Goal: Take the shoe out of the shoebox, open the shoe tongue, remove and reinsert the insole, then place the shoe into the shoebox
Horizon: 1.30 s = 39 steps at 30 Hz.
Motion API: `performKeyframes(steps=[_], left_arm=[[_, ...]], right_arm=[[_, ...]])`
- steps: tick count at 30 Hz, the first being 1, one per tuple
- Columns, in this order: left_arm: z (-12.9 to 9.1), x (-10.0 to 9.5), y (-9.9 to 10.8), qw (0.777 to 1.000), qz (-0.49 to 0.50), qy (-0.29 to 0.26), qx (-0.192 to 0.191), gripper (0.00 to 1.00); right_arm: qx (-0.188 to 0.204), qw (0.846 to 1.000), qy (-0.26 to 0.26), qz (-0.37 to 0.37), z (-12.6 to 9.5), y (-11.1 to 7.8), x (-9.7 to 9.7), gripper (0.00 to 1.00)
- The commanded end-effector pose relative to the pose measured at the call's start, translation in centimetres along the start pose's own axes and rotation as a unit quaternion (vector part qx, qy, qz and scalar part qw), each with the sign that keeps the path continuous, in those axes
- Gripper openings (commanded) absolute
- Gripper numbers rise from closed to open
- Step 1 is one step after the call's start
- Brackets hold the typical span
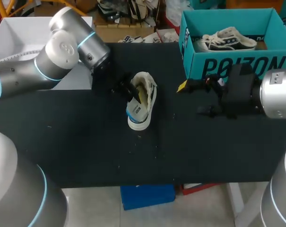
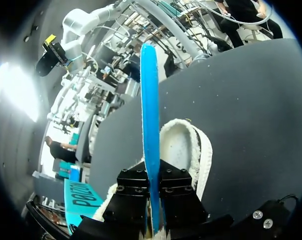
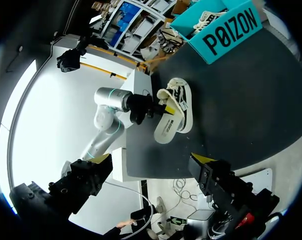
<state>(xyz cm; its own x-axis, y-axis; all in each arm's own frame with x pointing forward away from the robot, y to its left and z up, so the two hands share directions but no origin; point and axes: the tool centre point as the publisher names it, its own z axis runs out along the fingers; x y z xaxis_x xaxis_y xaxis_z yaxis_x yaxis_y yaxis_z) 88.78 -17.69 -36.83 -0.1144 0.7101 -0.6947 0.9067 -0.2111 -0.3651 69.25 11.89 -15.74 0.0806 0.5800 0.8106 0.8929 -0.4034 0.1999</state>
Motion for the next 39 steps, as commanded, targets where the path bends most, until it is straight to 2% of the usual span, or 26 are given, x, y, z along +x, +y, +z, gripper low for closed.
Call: performKeyframes(steps=[1,5,6,7,8,9,10,11,12,13,21,25,27,29,31,38,39], left_arm=[[0.2,-0.3,0.7,1.0,0.0,0.009,-0.006,0.0],[-0.1,-0.4,0.7,1.0,-0.001,0.011,-0.011,0.0],[-0.2,-0.5,0.5,1.0,-0.001,0.011,-0.011,0.16],[-0.3,-0.5,0.3,1.0,0.0,0.01,-0.012,0.44],[-0.4,-0.6,0.1,1.0,0.001,0.011,-0.012,0.64],[-0.5,-0.6,-0.1,1.0,0.002,0.011,-0.012,0.64],[-0.6,-0.6,-0.3,1.0,0.003,0.012,-0.012,0.7],[-0.7,-0.5,-0.6,1.0,0.004,0.011,-0.012,0.85],[-0.9,-0.5,-1.0,1.0,0.005,0.011,-0.011,0.94],[-1.0,-0.4,-1.3,1.0,0.007,0.012,-0.01,0.96],[-1.4,0.0,-3.5,1.0,0.016,0.016,0.005,0.92],[-1.2,0.3,-4.5,1.0,0.017,0.015,0.013,0.84],[-1.0,0.5,-4.8,1.0,0.018,0.016,0.016,0.77],[-0.9,0.6,-5.0,1.0,0.018,0.016,0.018,0.61],[-0.7,0.8,-5.2,1.0,0.016,0.017,0.021,0.51],[-0.7,1.2,-5.8,0.999,0.014,0.023,0.026,0.36],[-0.7,1.3,-5.8,0.999,0.013,0.025,0.027,0.23]], right_arm=[[0.0,1.0,-0.001,0.0,0.0,-0.1,0.0,1.0],[0.0,1.0,-0.001,0.0,0.0,-0.1,0.0,1.0],[0.0,1.0,-0.001,0.0,0.0,-0.1,0.0,1.0],[0.0,1.0,-0.001,0.0,0.0,-0.1,0.0,1.0],[0.0,1.0,-0.001,0.0,0.0,-0.1,0.0,1.0],[0.0,1.0,-0.001,0.0,0.0,-0.1,0.0,1.0],[0.0,1.0,-0.001,0.0,0.0,-0.1,0.0,1.0],[0.0,1.0,-0.001,0.0,0.0,-0.1,0.0,1.0],[0.0,1.0,-0.001,0.0,0.0,-0.1,0.0,1.0],[0.0,1.0,-0.001,0.0,0.0,-0.1,0.0,1.0],[0.0,1.0,-0.001,0.0,0.0,-0.1,0.0,1.0],[0.0,1.0,-0.001,0.0,0.0,-0.1,0.0,1.0],[0.0,1.0,-0.001,0.0,0.0,-0.1,0.0,1.0],[0.0,1.0,-0.001,0.0,0.0,-0.1,0.0,1.0],[0.0,1.0,-0.001,0.0,0.0,-0.1,0.0,1.0],[0.0,1.0,-0.001,0.0,0.0,-0.1,0.0,1.0],[0.0,1.0,-0.001,0.0,0.0,-0.1,0.0,1.0]])
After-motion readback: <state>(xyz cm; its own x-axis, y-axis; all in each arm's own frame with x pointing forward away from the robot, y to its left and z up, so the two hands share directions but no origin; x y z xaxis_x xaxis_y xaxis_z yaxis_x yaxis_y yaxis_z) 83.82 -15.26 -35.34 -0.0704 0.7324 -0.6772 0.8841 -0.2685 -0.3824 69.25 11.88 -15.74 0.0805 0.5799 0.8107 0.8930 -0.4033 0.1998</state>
